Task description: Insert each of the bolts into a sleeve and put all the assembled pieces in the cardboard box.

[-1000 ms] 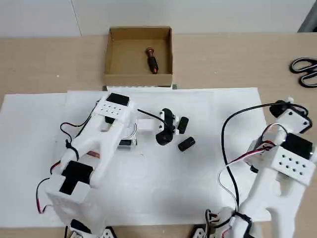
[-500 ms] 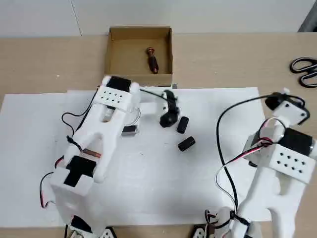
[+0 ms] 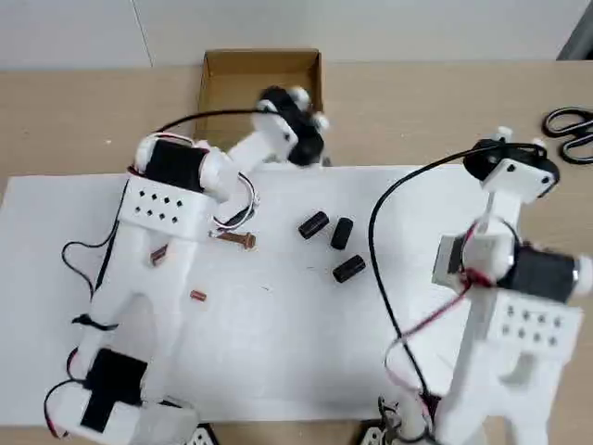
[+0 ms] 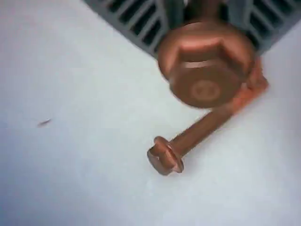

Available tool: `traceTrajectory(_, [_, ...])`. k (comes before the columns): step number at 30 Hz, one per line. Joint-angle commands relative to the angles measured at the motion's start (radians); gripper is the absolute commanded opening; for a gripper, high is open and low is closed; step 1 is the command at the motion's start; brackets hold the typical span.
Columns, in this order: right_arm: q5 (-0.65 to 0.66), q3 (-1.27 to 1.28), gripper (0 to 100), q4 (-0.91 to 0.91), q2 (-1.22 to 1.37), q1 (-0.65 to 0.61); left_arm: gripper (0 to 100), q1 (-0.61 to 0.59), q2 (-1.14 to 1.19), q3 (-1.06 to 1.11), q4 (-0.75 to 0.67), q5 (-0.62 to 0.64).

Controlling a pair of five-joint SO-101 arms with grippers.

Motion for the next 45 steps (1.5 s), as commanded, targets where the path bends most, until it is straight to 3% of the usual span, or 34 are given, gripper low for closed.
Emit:
traceTrajectory(1, [-0.003, -0.043, 0.4, 0.013, -0.208, -0.022, 1, -0.021, -0.147, -0.064, 0.032, 0.186])
traceTrajectory(8, [0.038, 0.155, 0.3, -0.007, -0.591, -0.222, 1, -0.044, -0.408, -0.061, 0.04, 0.367])
traceTrajectory(14, [0.038, 0.342, 0.3, -0.113, -0.782, -0.282, 1, -0.043, -0.634, 0.127, -0.008, 0.532])
traceTrajectory(19, [0.037, 0.457, 0.3, -0.18, -0.875, -0.357, 1, -0.037, -0.872, 0.357, -0.14, 0.746])
traceTrajectory(27, [-0.02, 0.632, 0.2, -0.269, -1.007, -0.608, 1, -0.037, -1.327, 0.786, -0.419, 1.026])
traceTrajectory(37, [-0.035, 0.776, 0.2, -0.427, -1.049, -0.851, 1, -0.023, -1.743, 1.168, -0.577, 1.062])
traceTrajectory(45, [-0.034, 0.918, 0.2, -0.601, -1.046, -0.993, 1, 0.169, -1.734, 1.247, -0.672, 1.062])
